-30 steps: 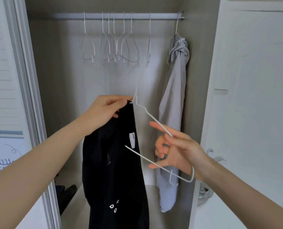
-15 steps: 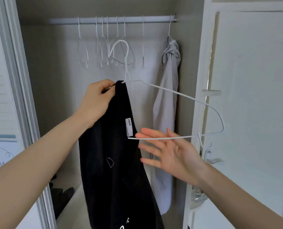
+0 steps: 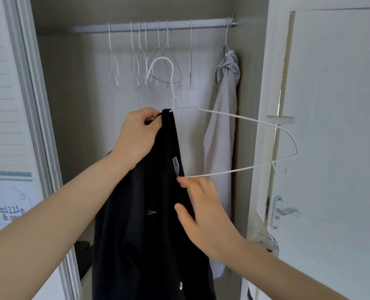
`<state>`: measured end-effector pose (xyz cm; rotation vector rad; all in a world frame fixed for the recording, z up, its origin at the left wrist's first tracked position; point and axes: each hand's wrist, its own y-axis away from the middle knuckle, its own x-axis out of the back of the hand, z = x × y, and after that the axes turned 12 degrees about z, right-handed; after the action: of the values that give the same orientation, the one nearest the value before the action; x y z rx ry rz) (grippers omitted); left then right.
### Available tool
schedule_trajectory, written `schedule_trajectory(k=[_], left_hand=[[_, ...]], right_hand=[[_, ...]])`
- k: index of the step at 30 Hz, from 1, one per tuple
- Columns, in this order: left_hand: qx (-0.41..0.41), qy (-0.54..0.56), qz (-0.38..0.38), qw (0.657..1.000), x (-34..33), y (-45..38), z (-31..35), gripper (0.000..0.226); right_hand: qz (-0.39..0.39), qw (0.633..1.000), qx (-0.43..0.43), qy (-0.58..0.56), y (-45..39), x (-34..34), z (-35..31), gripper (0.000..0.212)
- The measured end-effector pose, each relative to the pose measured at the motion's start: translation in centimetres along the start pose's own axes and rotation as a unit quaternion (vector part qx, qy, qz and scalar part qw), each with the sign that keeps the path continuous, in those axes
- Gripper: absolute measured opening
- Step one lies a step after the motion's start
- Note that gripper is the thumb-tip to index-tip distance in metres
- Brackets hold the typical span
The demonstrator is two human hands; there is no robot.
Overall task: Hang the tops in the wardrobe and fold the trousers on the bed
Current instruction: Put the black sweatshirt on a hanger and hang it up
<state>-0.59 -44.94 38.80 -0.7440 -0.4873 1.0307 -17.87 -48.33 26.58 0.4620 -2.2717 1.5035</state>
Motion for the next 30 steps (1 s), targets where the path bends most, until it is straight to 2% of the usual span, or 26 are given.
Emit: schedule_trajectory(k=[2, 5, 7, 9, 11, 13, 14, 16, 17, 20, 21, 25, 27, 30], left_hand=[[-0.012, -0.014, 0.003, 1.0, 0.2, 0.2, -0.2, 0.023], [-0.017, -0.035, 0.008, 0.999, 0.6, 0.4, -0.3, 0.022], [-0.02, -0.045, 0.002, 0.999, 0.8, 0.7, -0.5, 0.023], [-0.031, -0.054, 0.0, 0.998, 1.1, 0.9, -0.7, 0.023], [-0.041, -0.05, 0.012, 0.998, 1.7, 0.9, -1.0, 0.022], [-0.045, -0.041, 0.031, 0.998, 2.5, 0.3, -1.3, 0.022], [-0.048, -0.047, 0.038, 0.997, 3.1, -0.2, -1.6, 0.02], [-0.051, -0.069, 0.044, 0.995, 4.4, -1.1, -2.2, 0.017], [-0.053, -0.083, 0.043, 0.994, 5.2, -1.4, -2.6, 0.016], [-0.064, -0.134, 0.036, 0.988, 7.4, -2.0, -3.8, 0.017], [-0.065, -0.15, 0.029, 0.986, 8.1, -2.0, -4.2, 0.017], [-0.101, -0.236, -0.005, 0.967, 9.6, -1.1, -5.6, 0.017], [-0.134, -0.269, -0.014, 0.954, 9.7, -0.7, -5.8, 0.018], [-0.177, -0.26, -0.019, 0.949, 7.9, 0.0, -5.1, 0.018]], right_hand=[[0.003, 0.997, -0.052, -0.054, 0.1, -0.4, -0.5, 0.064], [-0.071, 0.984, -0.121, -0.11, -0.1, -1.0, -0.8, 0.077], [-0.086, 0.973, -0.149, -0.15, -0.5, -1.3, -0.7, 0.066], [-0.113, 0.97, -0.147, -0.159, -0.9, -1.9, -0.2, 0.044], [-0.196, 0.966, -0.126, -0.11, -0.6, -2.5, 0.5, 0.033], [-0.289, 0.952, -0.101, 0.01, 0.1, -2.5, 1.7, 0.025], [-0.309, 0.945, -0.066, 0.089, 0.6, -2.4, 2.6, 0.024], [-0.294, 0.933, 0.02, 0.206, 1.3, -1.5, 4.5, 0.038], [-0.277, 0.934, 0.049, 0.22, 1.3, -0.9, 5.2, 0.047], [-0.215, 0.958, 0.042, 0.186, 0.1, 1.1, 7.9, 0.079], [-0.185, 0.965, 0.039, 0.181, -0.5, 1.9, 8.8, 0.081], [-0.121, 0.981, 0.035, 0.148, -2.5, 5.0, 10.5, 0.052], [-0.097, 0.989, 0.023, 0.106, -3.5, 5.7, 10.2, 0.048], [-0.05, 0.998, 0.005, 0.041, -5.2, 5.0, 7.8, 0.042]])
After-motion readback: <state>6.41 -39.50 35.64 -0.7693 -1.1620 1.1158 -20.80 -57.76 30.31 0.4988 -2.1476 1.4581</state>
